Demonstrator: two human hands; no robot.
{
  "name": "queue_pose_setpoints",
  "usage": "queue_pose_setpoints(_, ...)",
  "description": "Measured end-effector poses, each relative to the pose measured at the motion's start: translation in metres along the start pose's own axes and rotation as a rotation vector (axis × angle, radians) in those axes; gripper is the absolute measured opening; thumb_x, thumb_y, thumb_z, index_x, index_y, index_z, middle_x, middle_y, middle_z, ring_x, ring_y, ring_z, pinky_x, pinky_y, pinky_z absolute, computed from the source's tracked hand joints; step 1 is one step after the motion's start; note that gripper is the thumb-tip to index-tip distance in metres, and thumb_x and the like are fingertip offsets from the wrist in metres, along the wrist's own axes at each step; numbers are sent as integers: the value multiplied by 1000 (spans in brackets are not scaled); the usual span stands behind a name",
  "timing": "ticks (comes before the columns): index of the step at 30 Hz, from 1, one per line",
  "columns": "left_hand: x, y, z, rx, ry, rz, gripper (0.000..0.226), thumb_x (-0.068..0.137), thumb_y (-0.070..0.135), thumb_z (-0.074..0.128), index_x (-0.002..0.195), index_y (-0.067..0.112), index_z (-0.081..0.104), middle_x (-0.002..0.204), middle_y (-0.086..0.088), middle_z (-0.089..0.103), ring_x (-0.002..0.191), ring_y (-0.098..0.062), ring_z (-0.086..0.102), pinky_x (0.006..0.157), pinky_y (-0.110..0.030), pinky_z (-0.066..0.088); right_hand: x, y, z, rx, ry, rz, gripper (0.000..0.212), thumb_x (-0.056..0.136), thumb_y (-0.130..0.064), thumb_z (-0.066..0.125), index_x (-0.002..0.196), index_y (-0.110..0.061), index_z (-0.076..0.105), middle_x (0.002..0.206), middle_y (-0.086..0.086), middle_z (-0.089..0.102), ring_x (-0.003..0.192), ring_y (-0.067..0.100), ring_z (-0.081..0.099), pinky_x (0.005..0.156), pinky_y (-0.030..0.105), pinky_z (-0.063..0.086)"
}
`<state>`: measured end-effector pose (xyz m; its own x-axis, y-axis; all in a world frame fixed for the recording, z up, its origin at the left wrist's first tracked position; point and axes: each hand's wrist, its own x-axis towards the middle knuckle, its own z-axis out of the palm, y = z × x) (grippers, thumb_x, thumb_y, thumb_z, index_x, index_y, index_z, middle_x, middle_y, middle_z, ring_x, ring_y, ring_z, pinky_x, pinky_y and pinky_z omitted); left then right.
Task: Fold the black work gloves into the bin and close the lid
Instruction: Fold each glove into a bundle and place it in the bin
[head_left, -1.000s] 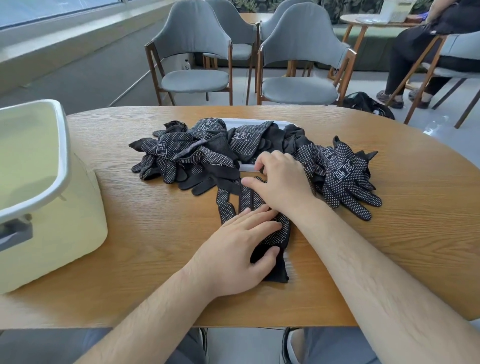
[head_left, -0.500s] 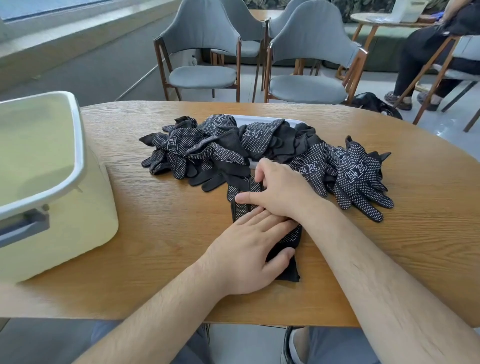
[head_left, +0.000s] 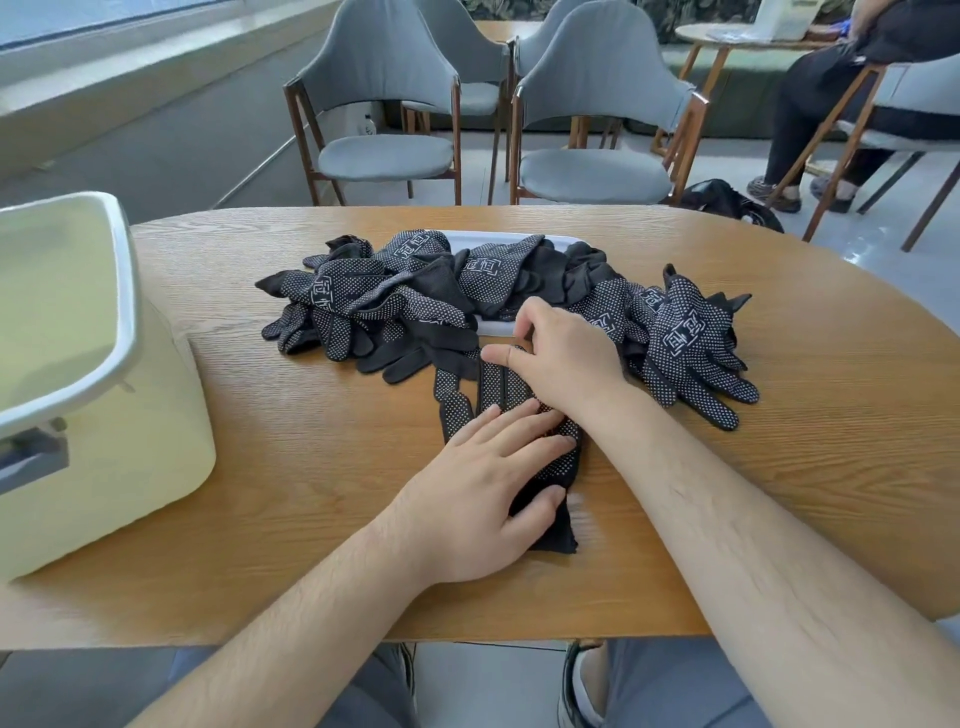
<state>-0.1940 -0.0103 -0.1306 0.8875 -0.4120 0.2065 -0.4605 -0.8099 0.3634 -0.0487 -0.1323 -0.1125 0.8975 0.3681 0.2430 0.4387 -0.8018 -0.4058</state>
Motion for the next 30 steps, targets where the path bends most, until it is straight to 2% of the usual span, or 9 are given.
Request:
queue_pose_setpoints(2,0,0,0,0,1,-7,50,102,43,40,149,30,45,163,14,29,155,-3,7,127,-37,9,-2,7,-3,34,39,-10,45,86,-70,63,96,-27,53,83,-11,56,88,20,59,72,34,39)
queue_pose_setpoints(5,1,1,0,3,5,-15,50,101,44,40,149,31,45,163,15,28,155,-4,7,127,-36,8,-8,17,-8,-63,2,-20,54,80,-79,61,98,-29,54,85,-13,56,92,18,57,78,34,38)
queue_pose_setpoints(7,1,1,0,8,-1,-12,51,101,44,39,150,31,45,163,15,28,155,-4,7,127,-37,8,-9,16,-9,-113,0,-18,50,84,-76,58,98,-29,55,88,-13,57,97,19,57,82,36,38)
queue_pose_setpoints(10,1,1,0,2,-5,-14,51,100,45,38,149,31,45,163,15,29,155,-3,7,127,-37,8,-5,12,-5,-85,41,-11,39,94,-63,56,101,-25,60,100,-6,66,101,21,60,87,39,43)
queue_pose_setpoints(14,0,2,-2,-16,4,-25,50,100,46,39,147,32,47,162,17,31,154,-1,8,127,-36,10,-12,23,-10,43,86,0,22,104,-33,51,113,-21,66,108,-2,66,104,22,59,90,38,45)
queue_pose_setpoints(19,1,2,-2,-15,8,-35,49,100,44,43,147,33,48,162,18,30,154,-1,9,127,-35,10,-19,45,-19,120,13,-44,30,89,-49,72,111,-29,72,95,-11,62,98,12,51,92,33,44)
queue_pose_setpoints(23,0,2,-2,2,2,-37,51,99,47,39,148,34,48,162,18,29,154,-2,8,127,-34,9,-13,39,-13,97,121,-23,19,95,-42,66,96,-24,73,88,-9,59,93,14,54,88,38,48)
queue_pose_setpoints(27,-1,3,-4,4,-11,-45,51,100,49,37,149,36,45,164,18,24,154,-1,3,127,-32,6,-19,46,-27,124,147,-77,18,101,-31,57,99,-23,73,93,-9,64,98,15,53,96,43,46)
queue_pose_setpoints(30,-1,2,-3,1,-8,-41,51,100,48,38,148,35,45,164,18,24,154,-1,3,127,-32,7,-34,51,-36,66,36,-87,15,95,-40,65,102,-31,74,107,-14,65,110,14,50,104,40,39)
